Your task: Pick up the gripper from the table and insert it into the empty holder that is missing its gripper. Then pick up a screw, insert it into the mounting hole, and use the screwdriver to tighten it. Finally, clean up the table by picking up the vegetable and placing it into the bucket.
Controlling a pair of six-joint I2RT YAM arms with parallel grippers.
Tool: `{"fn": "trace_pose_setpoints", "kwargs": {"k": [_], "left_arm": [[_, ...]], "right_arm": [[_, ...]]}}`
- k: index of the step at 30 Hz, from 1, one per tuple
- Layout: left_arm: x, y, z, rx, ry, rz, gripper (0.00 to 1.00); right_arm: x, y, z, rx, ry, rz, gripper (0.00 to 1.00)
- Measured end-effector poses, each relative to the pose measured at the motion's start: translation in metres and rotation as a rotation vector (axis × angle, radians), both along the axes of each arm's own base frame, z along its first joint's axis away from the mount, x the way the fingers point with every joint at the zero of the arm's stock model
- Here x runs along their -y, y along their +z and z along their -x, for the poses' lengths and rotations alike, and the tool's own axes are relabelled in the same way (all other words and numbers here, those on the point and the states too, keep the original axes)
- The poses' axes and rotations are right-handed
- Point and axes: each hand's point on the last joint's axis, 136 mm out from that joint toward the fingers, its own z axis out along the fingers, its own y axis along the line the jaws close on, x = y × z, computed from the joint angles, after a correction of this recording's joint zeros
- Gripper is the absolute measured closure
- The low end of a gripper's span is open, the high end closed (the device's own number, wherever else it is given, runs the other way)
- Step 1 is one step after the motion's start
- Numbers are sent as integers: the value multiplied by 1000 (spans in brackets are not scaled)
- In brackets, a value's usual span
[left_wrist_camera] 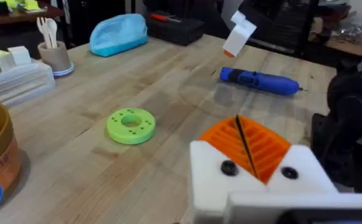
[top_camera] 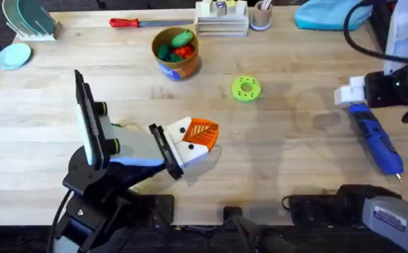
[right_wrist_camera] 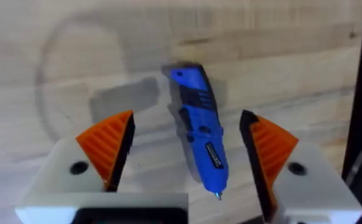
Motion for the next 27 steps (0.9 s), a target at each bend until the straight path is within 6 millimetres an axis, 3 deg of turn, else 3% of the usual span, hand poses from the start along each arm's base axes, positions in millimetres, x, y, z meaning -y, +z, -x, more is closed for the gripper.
{"fn": "trace_pose_setpoints", "kwargs": {"k": [4, 10, 27], "left_arm": [[0, -6, 0, -24, 0, -11, 996], [0, -6, 0, -25, 0, -11, 996], [0, -6, 0, -24, 1, -11, 996]], "right_arm": [[28, -30, 9, -150, -34, -43, 7], [62, -56, 22, -261, -61, -105, 9], [73, -118, 18, -426, 133, -239, 16]]}}
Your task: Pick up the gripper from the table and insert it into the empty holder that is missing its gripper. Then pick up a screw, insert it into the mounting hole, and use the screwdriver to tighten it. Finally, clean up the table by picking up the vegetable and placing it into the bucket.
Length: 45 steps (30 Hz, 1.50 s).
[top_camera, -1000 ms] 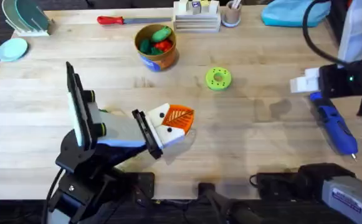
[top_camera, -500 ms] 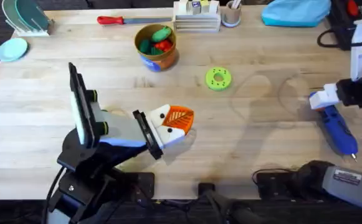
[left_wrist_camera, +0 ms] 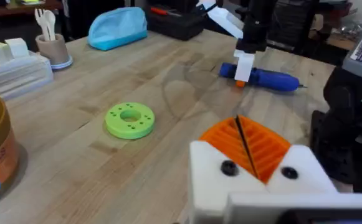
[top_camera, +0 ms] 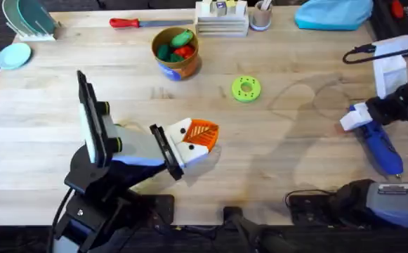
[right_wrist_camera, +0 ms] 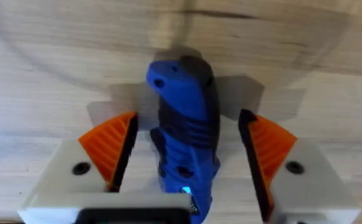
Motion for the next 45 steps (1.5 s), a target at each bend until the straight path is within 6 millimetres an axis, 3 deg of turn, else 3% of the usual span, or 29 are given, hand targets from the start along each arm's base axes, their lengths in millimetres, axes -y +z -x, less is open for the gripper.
{"fn": "trace_pose_setpoints", "kwargs": {"k": [4, 10, 13, 15, 21, 25, 30, 35, 41, 45], "left_arm": [[0, 0, 0, 0, 0, 0, 996], [0, 0, 0, 0, 0, 0, 996], [0, 0, 0, 0, 0, 0, 996], [0, 0, 0, 0, 0, 0, 996], [0, 0, 0, 0, 0, 0, 996], [0, 0, 0, 0, 0, 0, 996], [0, 0, 0, 0, 0, 0, 996], [0, 0, 0, 0, 0, 0, 996], [0, 0, 0, 0, 0, 0, 996], [0, 0, 0, 0, 0, 0, 996]], "right_arm": [[-3, -2, -1, -2, 12, -19, 130], [-10, -3, -2, 6, 27, -55, 618], [-5, -4, -5, 10, 29, -37, 945], [-5, -5, -5, 10, 20, -35, 986], [-4, -3, -5, 17, 4, -28, 984], [-1, 11, -10, 78, -35, 0, 984], [7, 59, -31, 307, -112, 85, 984], [-11, 124, -53, 627, -151, 41, 984], [-49, 229, -84, 1110, -128, -112, 984], [-99, 287, -87, 1316, -5, -243, 984]]}}
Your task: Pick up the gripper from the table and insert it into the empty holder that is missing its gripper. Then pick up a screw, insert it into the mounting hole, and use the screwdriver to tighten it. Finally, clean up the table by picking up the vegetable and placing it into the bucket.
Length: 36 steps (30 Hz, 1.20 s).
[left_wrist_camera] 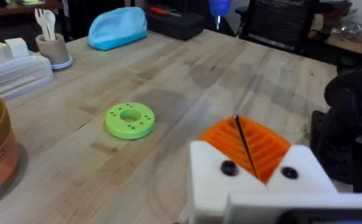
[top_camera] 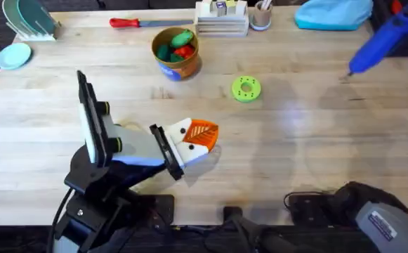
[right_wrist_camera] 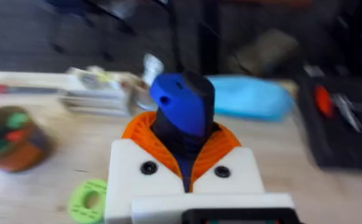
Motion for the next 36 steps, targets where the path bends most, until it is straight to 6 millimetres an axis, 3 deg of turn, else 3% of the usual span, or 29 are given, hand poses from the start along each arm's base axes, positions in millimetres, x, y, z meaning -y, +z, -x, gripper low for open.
{"fn": "trace_pose_setpoints", "kwargs": {"k": [6, 12, 19, 24, 31, 36], "left_arm": [[0, 0, 0, 0, 0, 0, 996], [0, 0, 0, 0, 0, 0, 996], [0, 0, 0, 0, 0, 0, 996], [0, 0, 0, 0, 0, 0, 996], [0, 0, 0, 0, 0, 0, 996], [0, 0, 0, 0, 0, 0, 996]], "right_arm": [[-95, 57, 12, 216, 320, -8, 984], [-182, 88, 34, 348, 628, -49, 984], [-263, 122, 89, 555, 951, -131, 984], [-298, 120, 123, 566, 1113, -183, 984], [-348, 98, 137, 493, 1265, -231, 984], [-366, 90, 144, 469, 1327, -249, 984]]}}
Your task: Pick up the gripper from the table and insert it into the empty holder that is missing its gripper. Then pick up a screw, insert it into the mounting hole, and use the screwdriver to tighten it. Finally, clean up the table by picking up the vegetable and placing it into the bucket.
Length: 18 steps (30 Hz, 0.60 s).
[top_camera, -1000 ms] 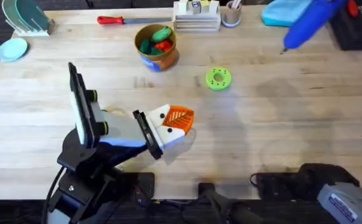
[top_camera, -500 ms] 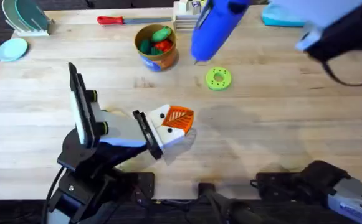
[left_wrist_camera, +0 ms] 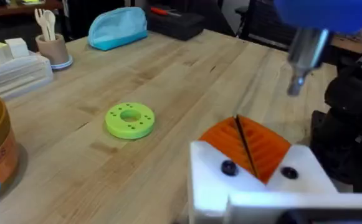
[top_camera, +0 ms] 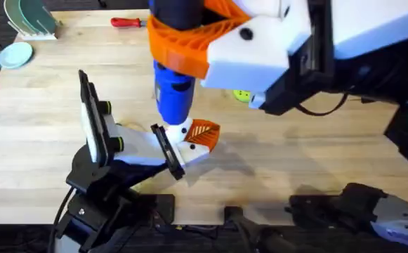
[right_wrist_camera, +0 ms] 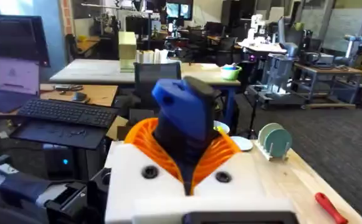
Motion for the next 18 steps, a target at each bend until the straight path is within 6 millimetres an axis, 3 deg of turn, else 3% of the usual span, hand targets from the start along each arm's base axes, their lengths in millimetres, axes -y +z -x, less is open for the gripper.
{"fn": "trace_pose_setpoints", "kwargs": {"k": [6, 18], "left_arm": [[0, 0, 0, 0, 0, 0, 996], [0, 0, 0, -1, 0, 0, 996]], "right_arm": [[-3, -4, 0, -6, 12, 11, 984], [-10, -31, -6, -29, 12, 81, 984]]}}
